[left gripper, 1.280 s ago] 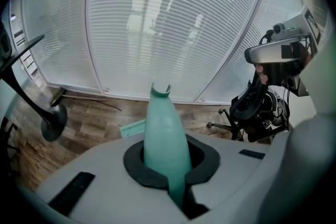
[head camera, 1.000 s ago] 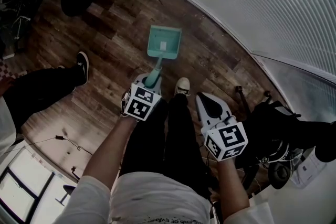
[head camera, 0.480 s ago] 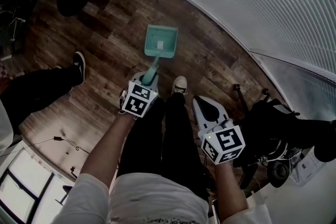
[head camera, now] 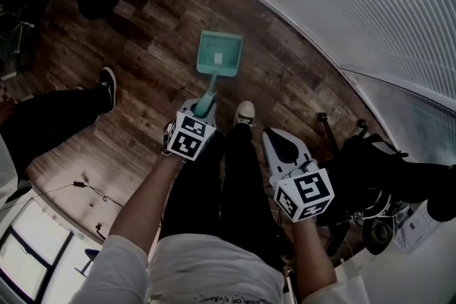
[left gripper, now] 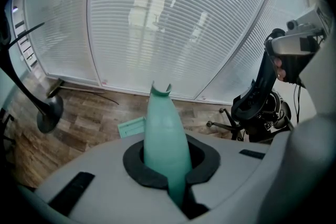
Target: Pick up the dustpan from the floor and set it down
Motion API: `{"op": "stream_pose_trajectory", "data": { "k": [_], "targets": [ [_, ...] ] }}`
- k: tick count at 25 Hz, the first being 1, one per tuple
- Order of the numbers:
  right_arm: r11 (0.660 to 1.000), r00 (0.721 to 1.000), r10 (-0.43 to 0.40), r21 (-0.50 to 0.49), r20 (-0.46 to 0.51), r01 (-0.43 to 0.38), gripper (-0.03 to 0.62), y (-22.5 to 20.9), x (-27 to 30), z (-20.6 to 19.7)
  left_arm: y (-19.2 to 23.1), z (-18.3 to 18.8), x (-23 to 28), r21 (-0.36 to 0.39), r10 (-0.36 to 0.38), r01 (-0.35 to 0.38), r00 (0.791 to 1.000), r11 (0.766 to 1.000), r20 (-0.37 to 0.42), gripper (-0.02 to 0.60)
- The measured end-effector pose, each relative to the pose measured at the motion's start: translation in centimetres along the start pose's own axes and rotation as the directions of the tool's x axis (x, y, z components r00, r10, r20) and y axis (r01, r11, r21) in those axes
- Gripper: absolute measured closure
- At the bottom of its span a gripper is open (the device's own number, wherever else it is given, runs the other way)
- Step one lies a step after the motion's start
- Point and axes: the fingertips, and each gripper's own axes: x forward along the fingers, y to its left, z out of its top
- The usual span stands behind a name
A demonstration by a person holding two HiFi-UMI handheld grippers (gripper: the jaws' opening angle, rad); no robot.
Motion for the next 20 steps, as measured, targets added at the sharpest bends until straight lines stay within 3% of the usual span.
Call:
{"op": "stream_pose_trajectory", "data": {
  "k": [20],
  "targets": [
    [1.000,1.000,0.024,-0.002,-0.002,-0.024,0.568,0.6,0.0,-0.1,-0.2,-2.4,0.2,-0.022,0.000,-0.002,0.993,1.000,-0.119,0.546]
  ]
}}
